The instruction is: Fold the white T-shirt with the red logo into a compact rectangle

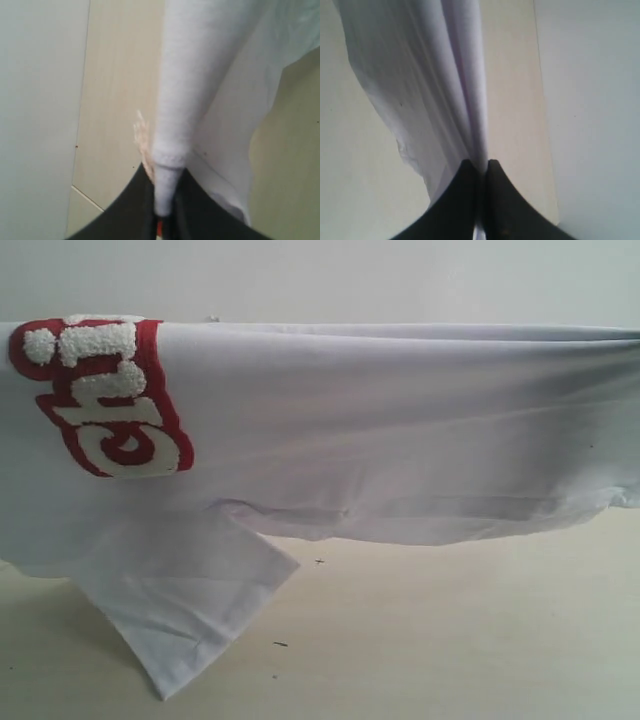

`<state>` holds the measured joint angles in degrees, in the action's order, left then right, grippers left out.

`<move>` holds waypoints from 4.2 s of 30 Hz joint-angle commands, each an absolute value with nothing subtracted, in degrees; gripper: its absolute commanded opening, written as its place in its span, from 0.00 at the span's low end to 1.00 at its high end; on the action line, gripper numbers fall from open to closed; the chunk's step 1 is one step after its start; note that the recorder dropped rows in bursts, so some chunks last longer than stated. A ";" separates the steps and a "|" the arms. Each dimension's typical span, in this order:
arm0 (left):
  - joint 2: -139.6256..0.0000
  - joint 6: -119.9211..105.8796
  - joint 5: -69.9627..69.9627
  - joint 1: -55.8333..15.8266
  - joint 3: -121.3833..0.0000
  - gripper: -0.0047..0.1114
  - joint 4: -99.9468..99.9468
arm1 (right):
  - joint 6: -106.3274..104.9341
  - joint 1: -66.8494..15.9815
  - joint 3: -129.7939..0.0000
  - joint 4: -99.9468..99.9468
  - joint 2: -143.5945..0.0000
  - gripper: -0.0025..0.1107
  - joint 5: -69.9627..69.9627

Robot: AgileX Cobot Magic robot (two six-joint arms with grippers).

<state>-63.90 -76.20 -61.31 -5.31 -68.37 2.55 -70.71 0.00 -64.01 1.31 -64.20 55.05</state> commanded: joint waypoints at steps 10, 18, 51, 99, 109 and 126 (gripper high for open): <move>-52.64 -73.15 -69.96 -4.78 -73.60 0.06 10.47 | -70.20 0.65 -64.43 -4.73 -51.91 0.02 62.19; -47.61 -61.99 -69.96 -11.11 -79.95 0.06 9.73 | -70.20 0.65 -64.43 -11.59 -45.42 0.02 66.48; -63.02 -58.22 -66.36 -15.91 -52.19 0.04 -10.49 | -69.75 0.65 -64.43 -5.42 -70.97 0.02 65.76; -103.71 -41.50 6.09 -2.59 -48.42 0.04 -9.17 | -59.61 0.65 -64.43 -1.47 -106.80 0.63 26.48; -104.19 -34.92 5.67 -0.60 -48.42 0.13 -9.17 | -63.11 0.65 -64.43 -13.56 -106.80 0.18 32.28; -106.38 -32.43 18.60 -0.49 -48.42 0.71 -8.91 | -67.79 0.65 -64.43 -19.35 -117.38 0.02 40.83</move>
